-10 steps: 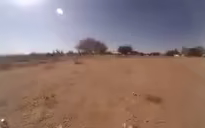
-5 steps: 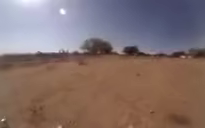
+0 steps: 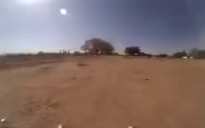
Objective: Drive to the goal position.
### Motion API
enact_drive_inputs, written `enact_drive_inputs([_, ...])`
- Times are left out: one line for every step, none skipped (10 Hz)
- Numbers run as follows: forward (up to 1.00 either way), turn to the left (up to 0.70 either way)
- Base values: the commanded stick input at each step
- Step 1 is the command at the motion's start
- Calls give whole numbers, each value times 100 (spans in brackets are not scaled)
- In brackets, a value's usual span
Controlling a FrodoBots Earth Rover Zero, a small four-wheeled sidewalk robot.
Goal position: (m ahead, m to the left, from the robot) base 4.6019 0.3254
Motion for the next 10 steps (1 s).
enact_drive_inputs([100,0])
enact_drive_inputs([100,0])
enact_drive_inputs([100,0])
enact_drive_inputs([100,0])
enact_drive_inputs([100,0])
enact_drive_inputs([100,0])
enact_drive_inputs([100,0])
enact_drive_inputs([100,0])
enact_drive_inputs([100,0])
enact_drive_inputs([100,0])
